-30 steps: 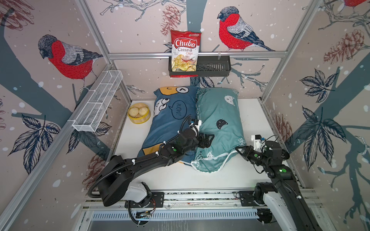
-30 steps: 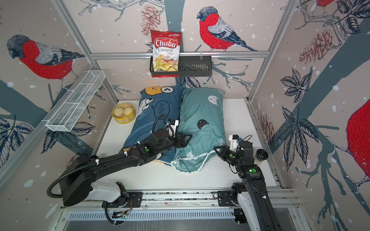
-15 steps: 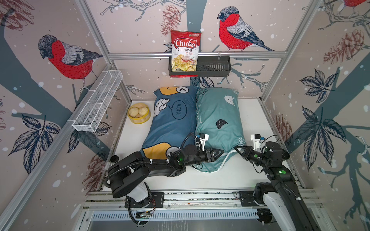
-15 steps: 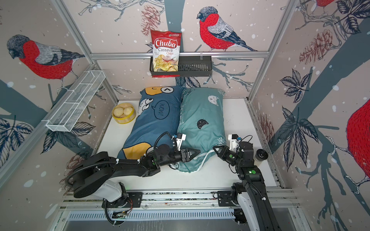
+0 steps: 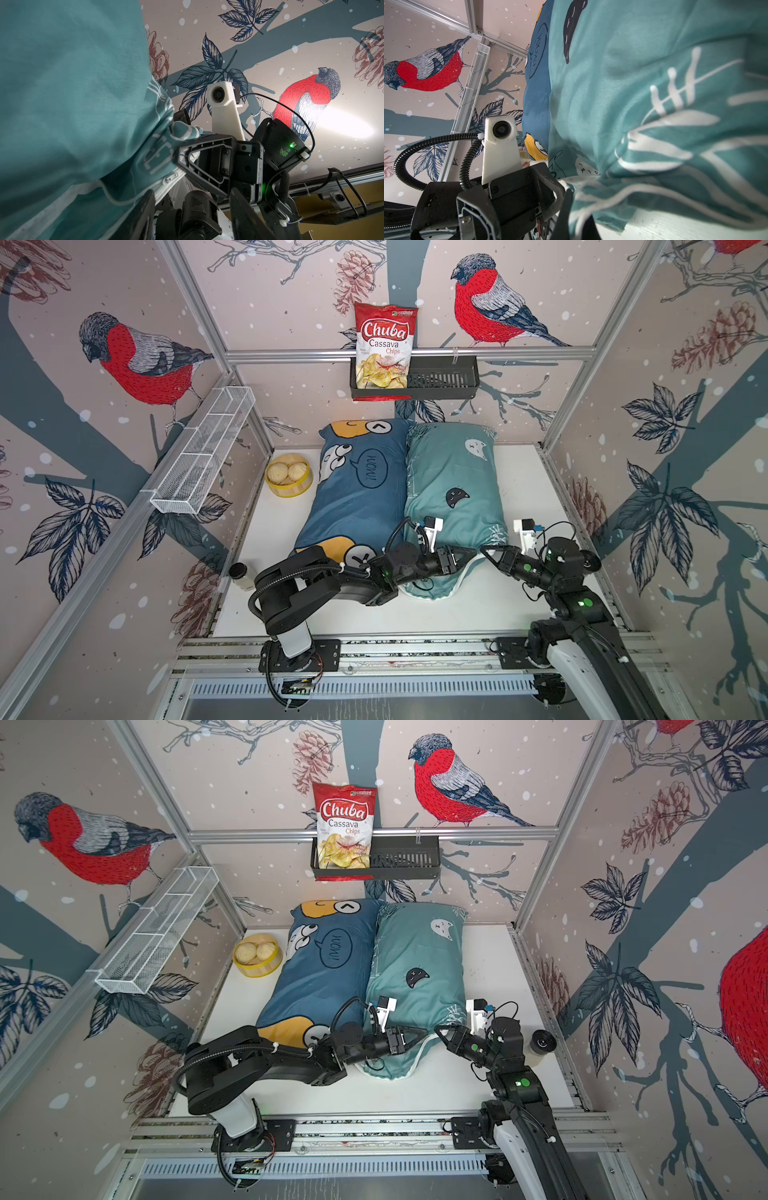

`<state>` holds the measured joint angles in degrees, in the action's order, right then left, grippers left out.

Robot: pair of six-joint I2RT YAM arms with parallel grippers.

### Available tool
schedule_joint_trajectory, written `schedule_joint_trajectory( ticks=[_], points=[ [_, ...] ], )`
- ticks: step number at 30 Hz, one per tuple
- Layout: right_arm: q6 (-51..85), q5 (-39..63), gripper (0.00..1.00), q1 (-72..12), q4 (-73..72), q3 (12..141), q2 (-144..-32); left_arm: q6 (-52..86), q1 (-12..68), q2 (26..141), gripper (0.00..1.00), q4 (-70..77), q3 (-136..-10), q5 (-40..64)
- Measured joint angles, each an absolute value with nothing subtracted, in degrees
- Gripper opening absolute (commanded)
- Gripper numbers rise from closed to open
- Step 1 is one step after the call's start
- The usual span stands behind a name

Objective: Zip up pillowcases
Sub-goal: Zip the zipper on the pillowcase.

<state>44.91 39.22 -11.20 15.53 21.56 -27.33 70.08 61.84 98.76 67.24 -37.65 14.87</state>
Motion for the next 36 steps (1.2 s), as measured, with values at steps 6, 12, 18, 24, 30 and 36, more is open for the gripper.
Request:
schedule_joint_trajectory(
  ticks=[6, 12, 18, 24, 30, 36],
  points=[
    [45.2, 38.7, 0.0, -12.4, 14.4, 21.1, -27.2, 71.6, 61.9, 101.5, 0.52, 69.5, -38.0, 14.8],
    [46.5, 37.5, 0.0, -14.4, 13.1, 20.9, -27.4, 73.5, 61.9, 103.0, 0.47, 71.8, -38.1, 14.5],
    [46.9, 36.1, 0.0, -16.4, 10.5, 20.1, -28.5, 73.4, 62.0, 101.8, 0.44, 71.7, -38.7, 13.4],
    [48.1, 33.8, 0.0, -18.9, 8.1, 19.7, -29.6, 72.8, 62.0, 101.8, 0.43, 70.7, -39.4, 13.2],
    [48.2, 33.1, 0.0, -19.7, 8.1, 20.2, -29.1, 71.4, 62.0, 100.3, 0.5, 69.1, -39.1, 13.2],
    [48.2, 32.9, 0.0, -19.7, 8.3, 20.6, -28.8, 70.5, 61.9, 100.2, 0.51, 67.8, -39.0, 12.8]
  ],
)
